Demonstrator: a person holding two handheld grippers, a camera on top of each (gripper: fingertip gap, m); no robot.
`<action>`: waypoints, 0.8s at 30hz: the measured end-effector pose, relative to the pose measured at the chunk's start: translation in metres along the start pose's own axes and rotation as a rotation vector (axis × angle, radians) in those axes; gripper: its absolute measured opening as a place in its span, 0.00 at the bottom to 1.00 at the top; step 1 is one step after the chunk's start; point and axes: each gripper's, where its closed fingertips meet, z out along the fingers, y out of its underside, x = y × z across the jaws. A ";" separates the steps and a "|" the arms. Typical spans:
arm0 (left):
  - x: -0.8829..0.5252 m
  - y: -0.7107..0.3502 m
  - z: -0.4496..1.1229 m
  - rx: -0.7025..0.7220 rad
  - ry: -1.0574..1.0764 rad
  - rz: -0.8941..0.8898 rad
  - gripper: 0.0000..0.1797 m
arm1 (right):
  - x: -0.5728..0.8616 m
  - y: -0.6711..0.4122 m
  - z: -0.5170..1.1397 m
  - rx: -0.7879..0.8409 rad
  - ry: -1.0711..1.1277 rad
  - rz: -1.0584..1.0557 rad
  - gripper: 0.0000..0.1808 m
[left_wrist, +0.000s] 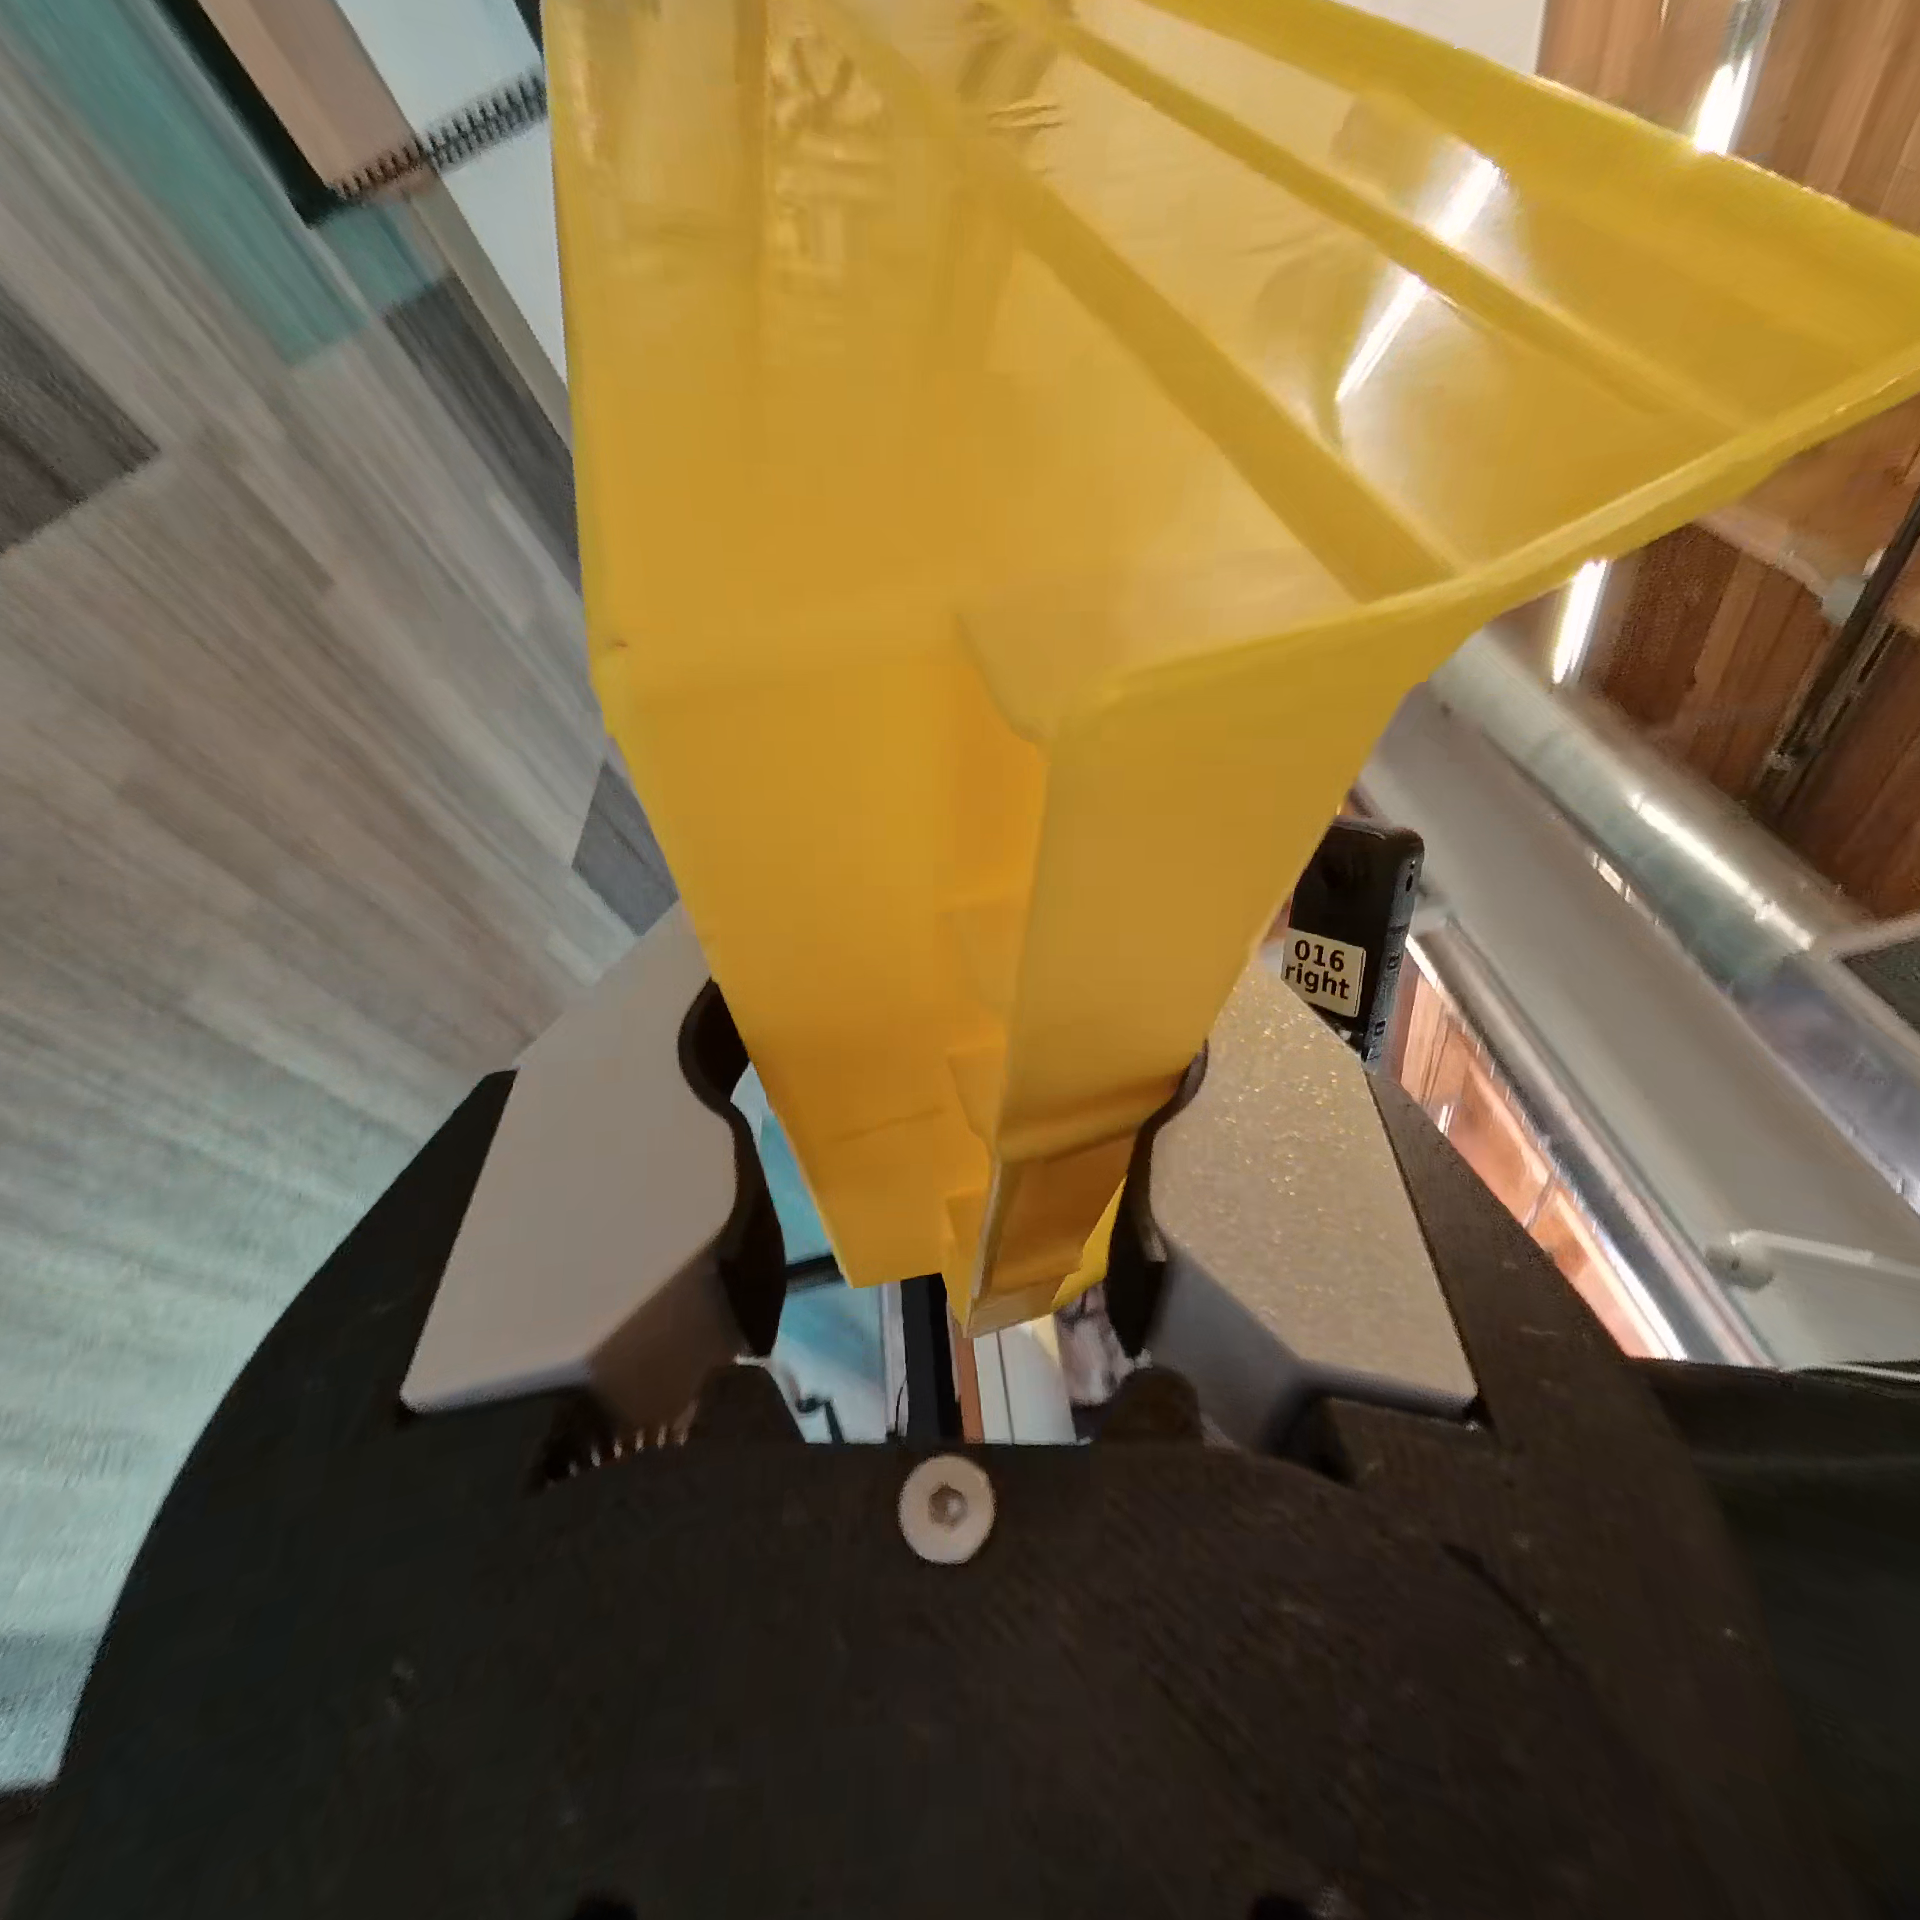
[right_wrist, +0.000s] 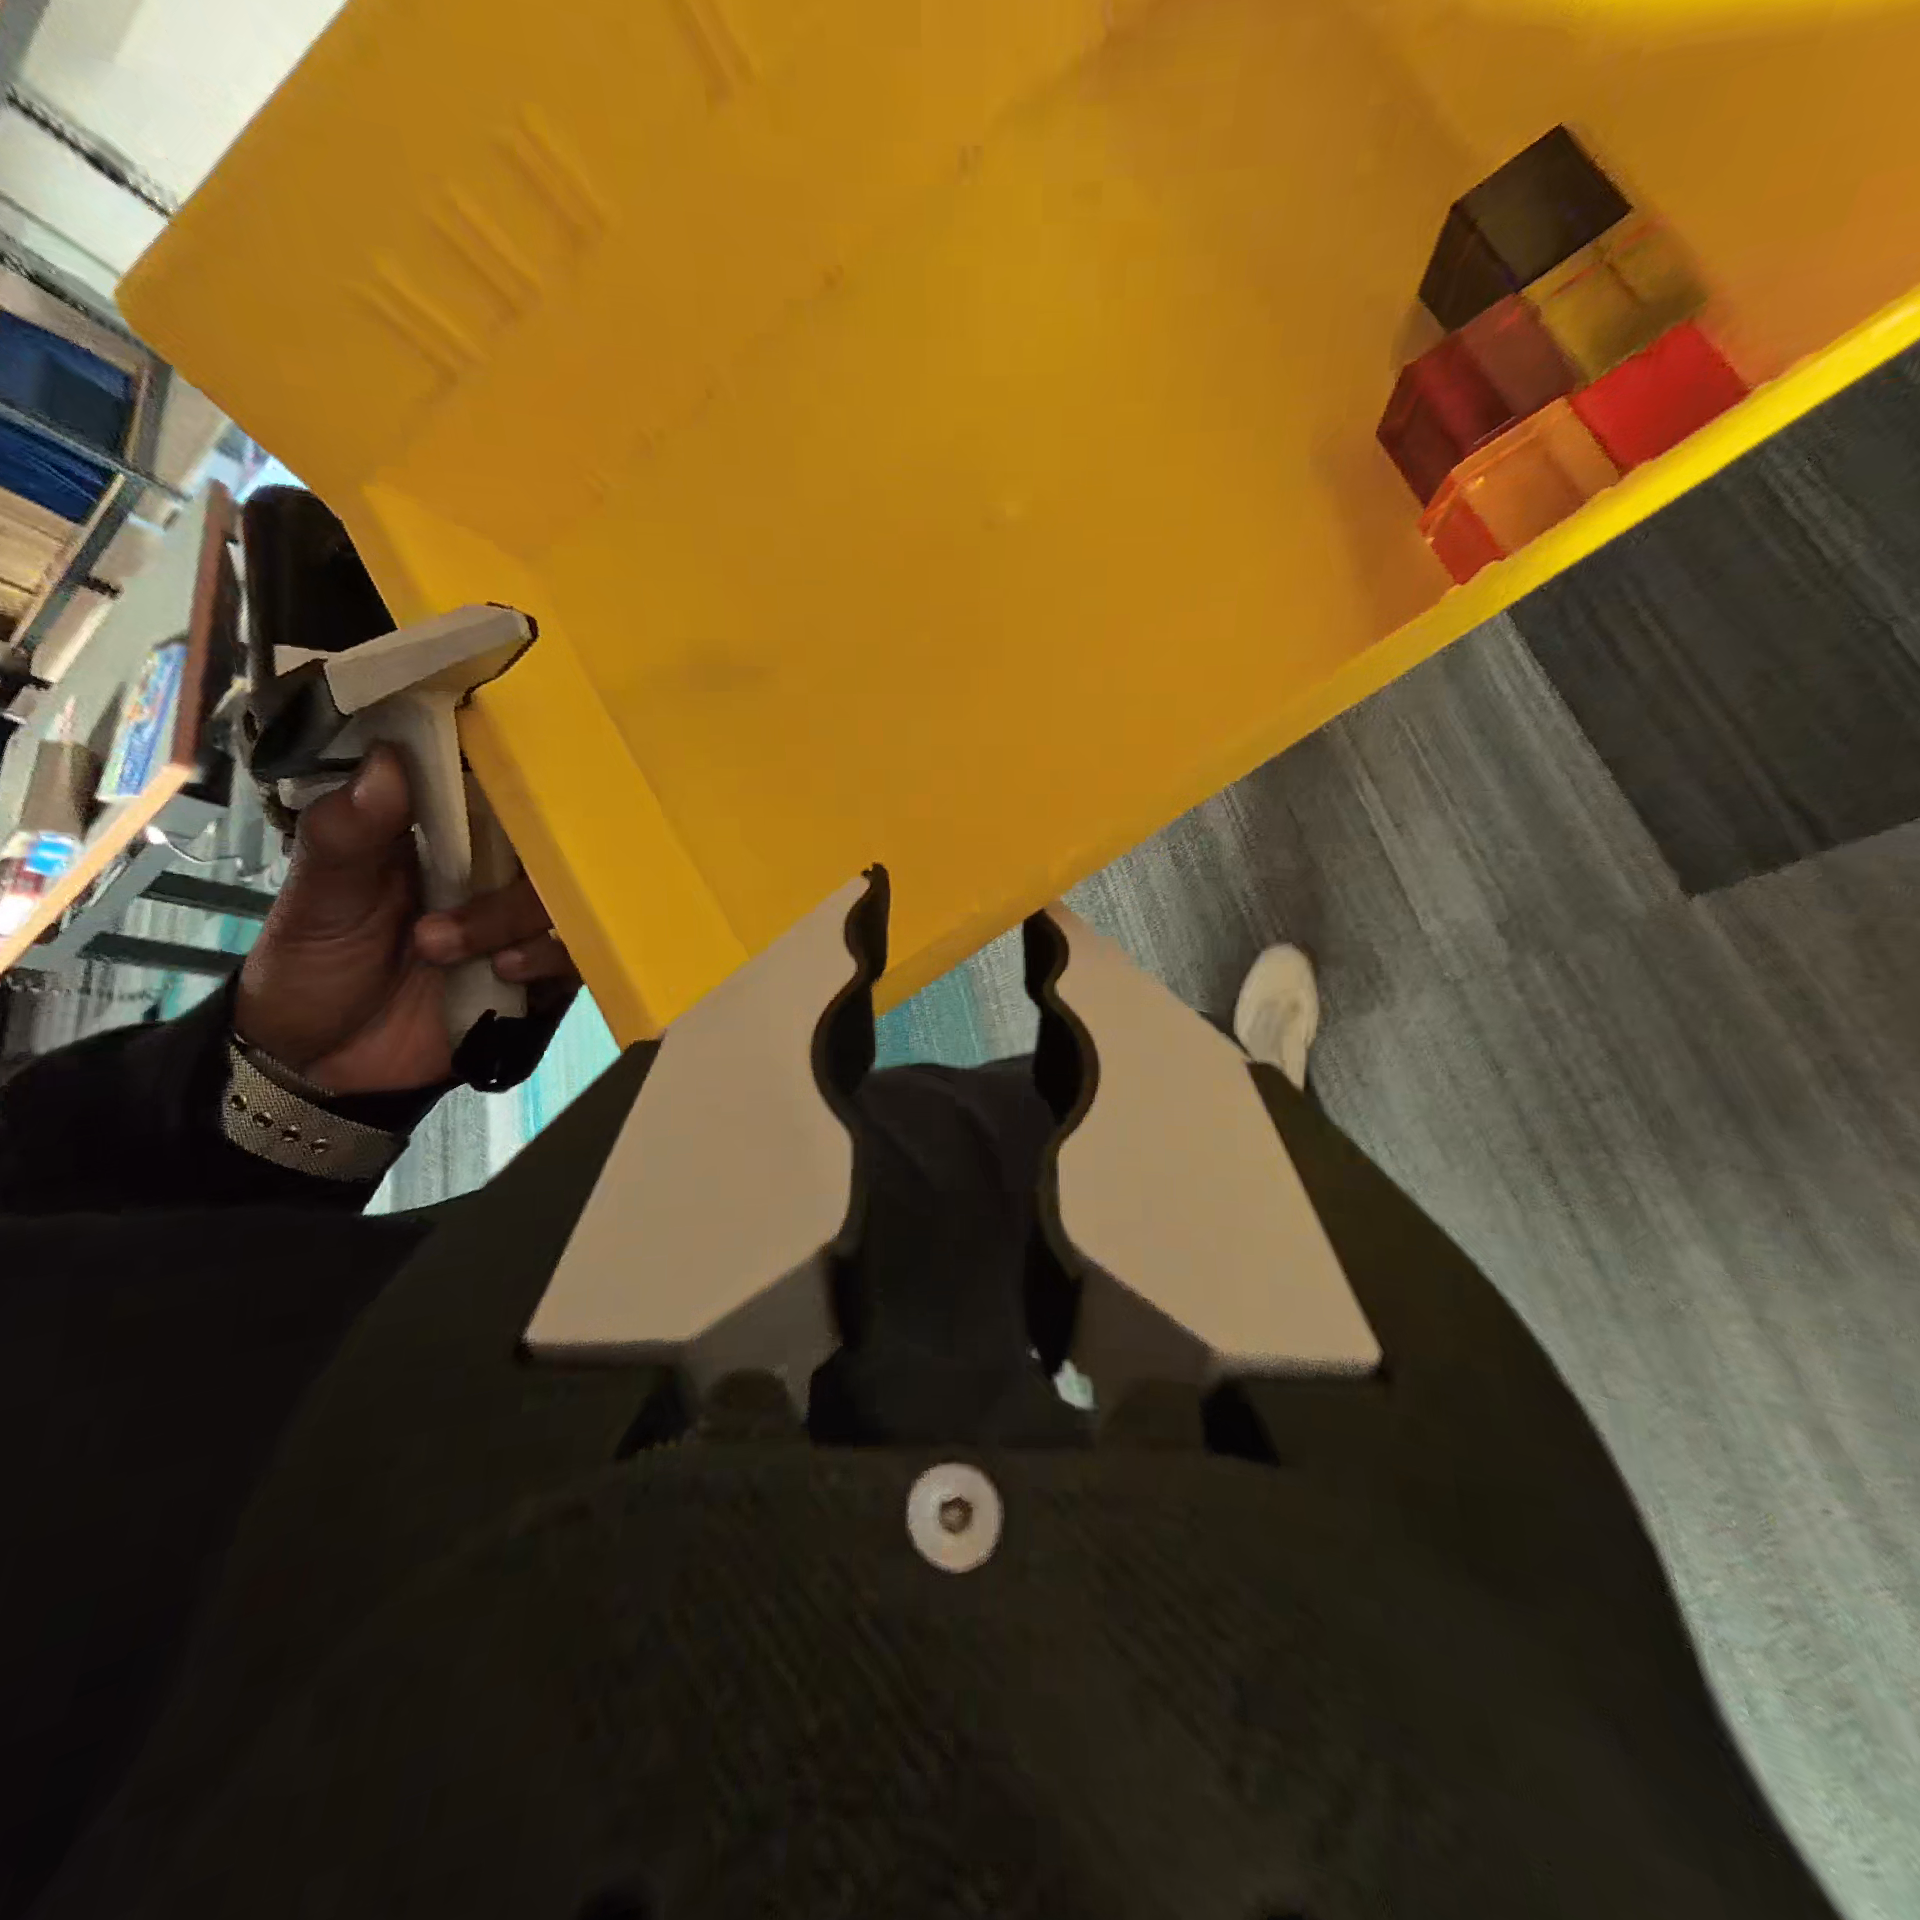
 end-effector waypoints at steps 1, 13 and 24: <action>-0.015 -0.024 0.014 0.028 0.001 -0.016 0.41 | 0.018 -0.025 0.019 -0.013 -0.004 -0.020 0.13; -0.165 -0.357 0.144 0.168 -0.095 -0.055 0.41 | 0.147 -0.308 0.261 -0.157 -0.074 -0.052 0.13; -0.301 -0.634 0.182 0.576 -0.272 -0.162 0.40 | 0.209 -0.553 0.523 -0.352 -0.349 -0.227 0.14</action>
